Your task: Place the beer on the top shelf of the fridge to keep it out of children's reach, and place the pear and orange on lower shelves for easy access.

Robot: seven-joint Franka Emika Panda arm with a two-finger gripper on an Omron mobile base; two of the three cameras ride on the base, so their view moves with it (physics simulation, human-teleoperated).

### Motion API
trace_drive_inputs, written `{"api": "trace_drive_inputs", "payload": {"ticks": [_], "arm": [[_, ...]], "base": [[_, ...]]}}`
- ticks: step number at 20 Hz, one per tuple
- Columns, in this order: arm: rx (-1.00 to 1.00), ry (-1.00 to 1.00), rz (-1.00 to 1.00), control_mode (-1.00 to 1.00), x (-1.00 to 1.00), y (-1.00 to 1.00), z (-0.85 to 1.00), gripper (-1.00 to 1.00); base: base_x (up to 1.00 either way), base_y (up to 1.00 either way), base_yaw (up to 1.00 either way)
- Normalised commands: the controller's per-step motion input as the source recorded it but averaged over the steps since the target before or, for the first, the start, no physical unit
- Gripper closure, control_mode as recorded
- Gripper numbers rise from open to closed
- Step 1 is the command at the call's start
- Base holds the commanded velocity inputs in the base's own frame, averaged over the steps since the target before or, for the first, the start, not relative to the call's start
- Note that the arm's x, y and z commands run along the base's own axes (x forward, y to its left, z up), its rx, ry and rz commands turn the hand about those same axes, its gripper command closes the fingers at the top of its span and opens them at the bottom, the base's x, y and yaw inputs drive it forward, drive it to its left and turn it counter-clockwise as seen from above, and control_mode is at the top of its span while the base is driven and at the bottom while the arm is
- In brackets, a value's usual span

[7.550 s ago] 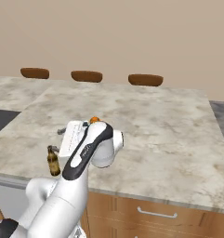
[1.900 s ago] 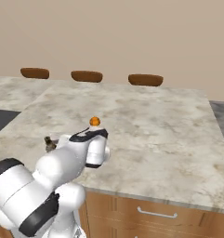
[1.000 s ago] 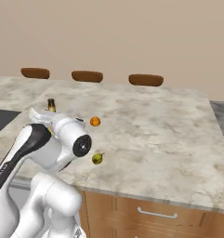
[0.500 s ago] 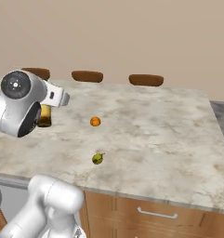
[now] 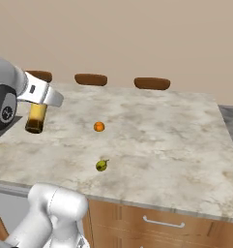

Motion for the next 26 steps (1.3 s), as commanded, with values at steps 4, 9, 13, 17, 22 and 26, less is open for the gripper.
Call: {"api": "trace_drive_inputs", "payload": {"ticks": [4,9,13,17,22,26], "arm": [[0.00,0.00,-0.07,-1.00,-0.49,0.01,0.15,1.00],[0.00,0.00,0.00,1.00,0.00,0.00,0.00,1.00],[0.00,0.00,0.00,1.00,0.00,0.00,0.00,1.00],[0.00,0.00,0.00,1.00,0.00,0.00,0.00,1.00],[0.00,0.00,0.00,1.00,0.00,0.00,0.00,1.00],[0.00,0.00,0.00,1.00,0.00,0.00,0.00,1.00]], "base": [[0.00,0.00,0.00],[-0.90,-0.53,-0.10],[-0.57,-0.97,-0.26],[-0.07,-1.00,-0.25],[0.03,-1.00,-0.21],[0.31,-1.00,-0.13]]}}
